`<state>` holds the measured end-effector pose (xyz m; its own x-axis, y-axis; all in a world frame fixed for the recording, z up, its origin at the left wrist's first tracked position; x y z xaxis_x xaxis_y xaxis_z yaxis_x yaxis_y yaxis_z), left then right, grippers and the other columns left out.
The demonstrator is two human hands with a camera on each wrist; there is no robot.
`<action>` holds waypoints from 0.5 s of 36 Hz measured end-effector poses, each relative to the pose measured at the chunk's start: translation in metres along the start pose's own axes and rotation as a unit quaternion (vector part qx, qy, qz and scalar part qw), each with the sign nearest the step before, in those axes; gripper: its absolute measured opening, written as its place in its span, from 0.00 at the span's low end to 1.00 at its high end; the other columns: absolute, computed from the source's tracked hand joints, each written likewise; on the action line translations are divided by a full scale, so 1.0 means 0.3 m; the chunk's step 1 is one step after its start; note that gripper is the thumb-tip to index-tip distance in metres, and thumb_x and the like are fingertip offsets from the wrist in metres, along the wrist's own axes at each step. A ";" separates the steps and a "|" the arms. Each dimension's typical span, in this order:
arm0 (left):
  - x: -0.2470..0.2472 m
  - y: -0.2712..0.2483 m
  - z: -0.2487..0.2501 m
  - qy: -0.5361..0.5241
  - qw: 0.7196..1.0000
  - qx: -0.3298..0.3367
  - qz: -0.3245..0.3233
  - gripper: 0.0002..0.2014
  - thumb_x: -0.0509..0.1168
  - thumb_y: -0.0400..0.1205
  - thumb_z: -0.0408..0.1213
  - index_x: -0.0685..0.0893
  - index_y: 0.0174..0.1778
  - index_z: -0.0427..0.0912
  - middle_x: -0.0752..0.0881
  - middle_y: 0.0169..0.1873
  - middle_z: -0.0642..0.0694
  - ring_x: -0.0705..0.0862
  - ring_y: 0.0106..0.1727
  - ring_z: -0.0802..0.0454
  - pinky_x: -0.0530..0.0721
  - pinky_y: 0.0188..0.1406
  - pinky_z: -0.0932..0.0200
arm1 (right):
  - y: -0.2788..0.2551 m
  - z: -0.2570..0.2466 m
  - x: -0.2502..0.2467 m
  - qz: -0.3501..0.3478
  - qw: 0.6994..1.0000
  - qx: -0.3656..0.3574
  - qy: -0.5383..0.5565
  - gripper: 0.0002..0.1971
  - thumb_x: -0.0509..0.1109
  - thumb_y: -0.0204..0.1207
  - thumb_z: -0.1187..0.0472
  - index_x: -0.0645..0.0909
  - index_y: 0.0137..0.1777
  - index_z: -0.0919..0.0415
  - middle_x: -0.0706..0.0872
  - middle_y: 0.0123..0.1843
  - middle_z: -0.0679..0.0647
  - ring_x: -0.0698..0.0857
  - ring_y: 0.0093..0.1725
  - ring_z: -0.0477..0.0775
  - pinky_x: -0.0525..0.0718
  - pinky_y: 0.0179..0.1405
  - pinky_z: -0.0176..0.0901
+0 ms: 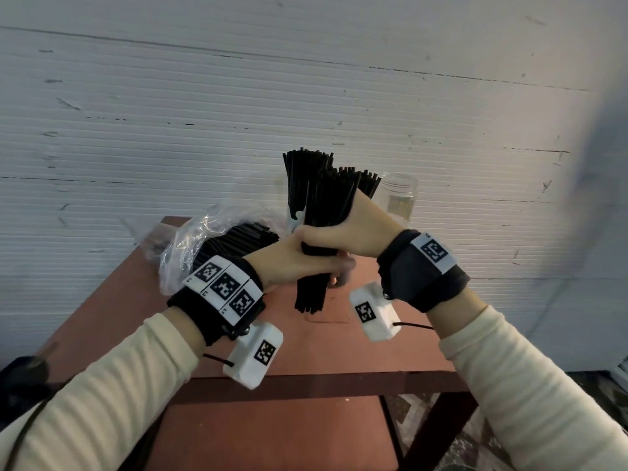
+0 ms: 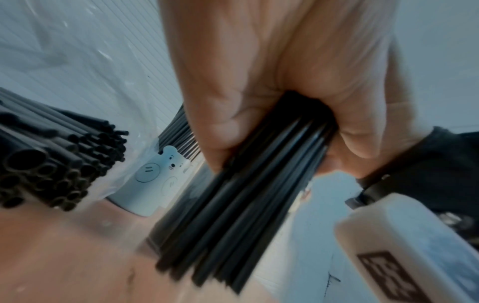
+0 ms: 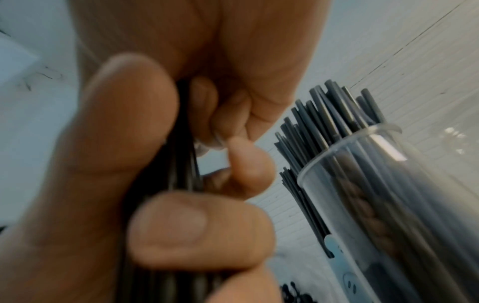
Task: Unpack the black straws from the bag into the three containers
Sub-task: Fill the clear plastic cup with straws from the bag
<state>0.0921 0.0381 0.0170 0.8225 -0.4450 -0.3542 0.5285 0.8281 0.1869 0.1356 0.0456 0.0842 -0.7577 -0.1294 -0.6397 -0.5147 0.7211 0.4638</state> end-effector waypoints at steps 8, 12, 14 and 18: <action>-0.147 0.094 -0.027 0.005 0.968 0.014 0.250 0.53 0.80 0.49 0.60 0.58 0.67 0.55 0.73 0.61 0.46 0.77 0.64 0.55 0.80 0.66 0.52 | 0.047 -0.014 -0.330 0.192 0.980 -0.007 0.043 0.11 0.77 0.71 0.66 0.81 0.41 0.76 0.85 0.37 0.60 0.84 0.37 0.47 0.84 0.38 0.45; -0.165 0.176 -0.070 0.010 0.965 -0.026 0.259 0.58 0.85 0.61 0.47 0.51 0.77 0.49 0.65 0.68 0.46 0.69 0.70 0.53 0.69 0.69 0.59 | 0.079 0.005 -0.431 0.231 0.971 0.018 0.057 0.06 0.76 0.71 0.66 0.81 0.37 0.59 0.84 0.34 0.50 0.84 0.35 0.45 0.81 0.32 0.39; -0.161 0.225 -0.081 0.004 0.972 -0.031 0.235 0.58 0.84 0.66 0.38 0.47 0.81 0.45 0.65 0.70 0.47 0.68 0.70 0.55 0.66 0.69 0.62 | 0.097 0.026 -0.454 0.237 0.969 0.033 0.062 0.07 0.76 0.70 0.64 0.80 0.37 0.57 0.83 0.35 0.52 0.84 0.37 0.51 0.82 0.35 0.46; -0.165 0.284 -0.105 -0.003 0.980 -0.029 0.195 0.56 0.83 0.65 0.32 0.53 0.82 0.42 0.75 0.68 0.50 0.76 0.69 0.55 0.73 0.72 0.58 | 0.132 0.076 -0.476 0.234 0.969 0.060 0.057 0.08 0.77 0.68 0.60 0.79 0.36 0.57 0.83 0.37 0.55 0.83 0.38 0.54 0.80 0.36 0.51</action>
<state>0.0900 0.1415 0.0216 0.9609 -0.0935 -0.2606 0.1619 0.9533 0.2550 0.2326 0.1081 0.1799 -0.9396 0.1618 -0.3017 -0.0586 0.7922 0.6074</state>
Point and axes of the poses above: each hand's wrist, its own y-axis towards the middle knuckle, its own x-axis out of the palm, z = x × y, the point moved 9 cm from there along y, towards the middle knuckle
